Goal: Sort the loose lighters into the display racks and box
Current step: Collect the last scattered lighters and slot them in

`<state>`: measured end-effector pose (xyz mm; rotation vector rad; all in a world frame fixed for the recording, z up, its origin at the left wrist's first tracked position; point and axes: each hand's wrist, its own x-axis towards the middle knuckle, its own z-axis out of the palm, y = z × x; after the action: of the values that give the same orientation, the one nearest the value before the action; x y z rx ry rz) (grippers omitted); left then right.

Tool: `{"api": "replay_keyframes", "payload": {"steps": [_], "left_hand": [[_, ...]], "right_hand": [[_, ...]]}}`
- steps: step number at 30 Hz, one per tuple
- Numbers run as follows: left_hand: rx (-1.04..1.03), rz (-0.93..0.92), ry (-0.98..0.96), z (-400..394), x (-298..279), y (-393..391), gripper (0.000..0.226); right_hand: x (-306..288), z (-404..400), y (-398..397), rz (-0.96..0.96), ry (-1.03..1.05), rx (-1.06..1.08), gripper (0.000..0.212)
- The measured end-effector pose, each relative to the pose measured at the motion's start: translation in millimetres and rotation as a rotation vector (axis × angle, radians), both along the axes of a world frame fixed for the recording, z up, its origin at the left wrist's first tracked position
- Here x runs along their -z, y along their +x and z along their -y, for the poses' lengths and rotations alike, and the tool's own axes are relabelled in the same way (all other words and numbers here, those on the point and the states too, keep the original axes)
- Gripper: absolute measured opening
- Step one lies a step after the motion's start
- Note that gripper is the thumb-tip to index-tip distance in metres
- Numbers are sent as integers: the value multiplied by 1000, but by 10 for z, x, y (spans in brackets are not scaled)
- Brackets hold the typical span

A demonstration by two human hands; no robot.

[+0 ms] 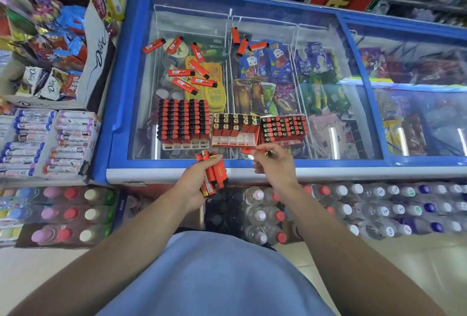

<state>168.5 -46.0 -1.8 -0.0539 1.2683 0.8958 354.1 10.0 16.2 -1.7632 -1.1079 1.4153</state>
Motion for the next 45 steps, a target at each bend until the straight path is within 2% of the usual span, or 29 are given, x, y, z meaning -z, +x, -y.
{"api": "replay_keyframes", "payload": {"steps": [5, 11, 17, 21, 24, 26, 28, 31, 33, 36, 38, 42, 45], "left_hand": [[-41, 11, 10, 36, -1, -122, 47], [-56, 13, 19, 98, -22, -225, 43], [-54, 27, 27, 160, -44, -267, 43], [-53, 18, 43, 169, -88, -283, 38], [-45, 9, 64, 165, -103, -305, 37], [-49, 11, 72, 154, -106, -325, 37], [-72, 8, 72, 138, -99, -342, 34], [-122, -13, 67, 116, -99, -356, 29], [-147, -9, 64, 109, -82, -372, 28], [-149, -37, 54, 104, -30, -392, 34], [-153, -56, 41, 103, -19, -393, 37], [-190, -108, -18, 130, 20, -442, 33], [-186, -86, -46, 169, 51, -507, 29]], "right_hand": [[88, -234, -265, 75, 59, -91, 21], [179, -420, -392, 106, -12, -172, 31], [217, -449, -465, -4, -53, 19, 23], [148, -483, -495, 56, 16, 153, 11], [100, -498, -490, 105, 20, 183, 16], [40, -439, -504, 202, 83, 112, 25], [-75, -291, -566, 262, 82, -107, 34], [-250, 35, -709, 159, -150, -459, 42], [-245, 201, -800, 106, -252, -532, 43], [-139, 309, -859, 18, -287, -475, 30], [-117, 305, -863, 13, -243, -405, 19], [-49, 176, -825, 260, 72, -317, 13], [-3, 52, -864, 453, 243, -414, 17]]}}
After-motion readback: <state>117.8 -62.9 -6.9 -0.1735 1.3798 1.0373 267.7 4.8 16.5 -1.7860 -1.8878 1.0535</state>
